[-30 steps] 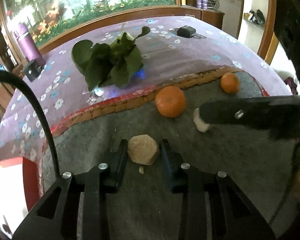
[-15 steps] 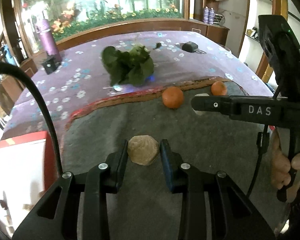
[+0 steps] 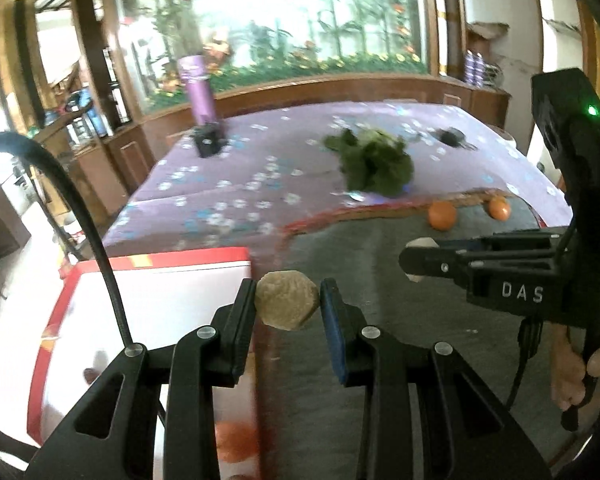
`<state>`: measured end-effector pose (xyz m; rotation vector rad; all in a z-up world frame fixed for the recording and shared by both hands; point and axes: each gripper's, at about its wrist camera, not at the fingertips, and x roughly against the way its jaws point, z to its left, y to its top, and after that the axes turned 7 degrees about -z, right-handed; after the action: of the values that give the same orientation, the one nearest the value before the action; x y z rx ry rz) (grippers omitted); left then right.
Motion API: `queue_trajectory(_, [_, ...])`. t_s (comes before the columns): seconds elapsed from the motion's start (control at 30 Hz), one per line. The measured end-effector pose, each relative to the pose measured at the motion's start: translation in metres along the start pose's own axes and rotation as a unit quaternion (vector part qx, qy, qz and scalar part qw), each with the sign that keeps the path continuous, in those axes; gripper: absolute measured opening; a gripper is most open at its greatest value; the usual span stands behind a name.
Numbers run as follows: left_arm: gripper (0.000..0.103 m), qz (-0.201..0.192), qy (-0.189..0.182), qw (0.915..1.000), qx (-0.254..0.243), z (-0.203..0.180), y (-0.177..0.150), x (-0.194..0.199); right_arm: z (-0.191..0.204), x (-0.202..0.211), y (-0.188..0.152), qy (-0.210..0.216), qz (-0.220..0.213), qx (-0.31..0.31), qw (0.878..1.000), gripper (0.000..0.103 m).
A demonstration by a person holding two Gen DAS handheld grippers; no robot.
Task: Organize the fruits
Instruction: 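Carry both items over the white tray and open both tools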
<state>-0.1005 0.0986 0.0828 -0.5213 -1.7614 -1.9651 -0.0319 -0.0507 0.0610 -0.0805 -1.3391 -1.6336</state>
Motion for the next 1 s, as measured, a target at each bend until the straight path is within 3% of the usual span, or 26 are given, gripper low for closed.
queue_trajectory(0.4, [0.03, -0.01, 0.054, 0.9974, 0.046, 0.065, -0.019, 0.01, 0.097, -0.034, -0.007, 0.043, 0.014, 0.059, 0.997, 0.016])
queue_trajectory(1.0, [0.03, -0.003, 0.082, 0.9925, 0.09, 0.12, -0.048, 0.016, 0.145, -0.055, -0.021, 0.052, 0.029, 0.084, 0.995, 0.015])
